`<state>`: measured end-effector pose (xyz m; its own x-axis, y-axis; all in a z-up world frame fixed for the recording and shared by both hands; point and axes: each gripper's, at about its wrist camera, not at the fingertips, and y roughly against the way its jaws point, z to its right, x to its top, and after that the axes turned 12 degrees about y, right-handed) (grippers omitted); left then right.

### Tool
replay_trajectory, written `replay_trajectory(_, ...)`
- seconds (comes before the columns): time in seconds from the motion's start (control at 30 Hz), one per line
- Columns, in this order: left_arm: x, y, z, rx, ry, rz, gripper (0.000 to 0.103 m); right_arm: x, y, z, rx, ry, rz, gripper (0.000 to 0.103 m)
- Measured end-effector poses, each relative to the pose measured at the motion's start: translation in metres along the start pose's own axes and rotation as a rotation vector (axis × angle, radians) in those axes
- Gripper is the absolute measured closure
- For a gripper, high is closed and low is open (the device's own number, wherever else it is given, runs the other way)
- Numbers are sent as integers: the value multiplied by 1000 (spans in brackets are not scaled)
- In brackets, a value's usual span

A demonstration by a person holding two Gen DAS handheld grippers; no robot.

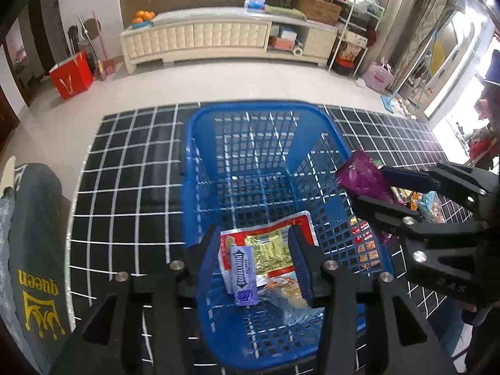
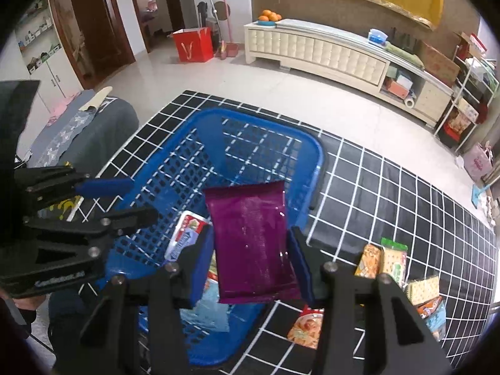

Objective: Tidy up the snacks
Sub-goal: 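Carry both packs over the blue basket and open both tools to drop them, then withdraw both tools from the basket toward the remaining snacks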

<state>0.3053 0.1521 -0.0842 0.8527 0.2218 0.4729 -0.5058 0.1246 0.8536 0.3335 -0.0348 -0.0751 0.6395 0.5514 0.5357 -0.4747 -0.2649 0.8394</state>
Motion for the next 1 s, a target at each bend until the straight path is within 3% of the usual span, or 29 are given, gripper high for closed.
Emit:
replay_trajectory(0.13, -2, 13, -17, -29, 18, 3, 59, 8, -10, -13, 23, 5, -36, 51)
replay_trajectory(0.4, -9, 10, -50, 48, 31, 23, 59, 9, -51, -37, 61, 36, -153, 51)
replay_trajectory(0.67, -18, 6, -57, 34, 27, 7, 59, 8, -64, -53, 35, 60, -183, 49)
replay_trajectory(0.8, -22, 15, -54, 21, 19, 24, 59, 5, -59, -55, 49, 55, -200, 28)
replay_trajectory(1.0, -31, 33, -42, 27, 2, 33, 59, 2, -26, -58, 33, 59, -147, 26)
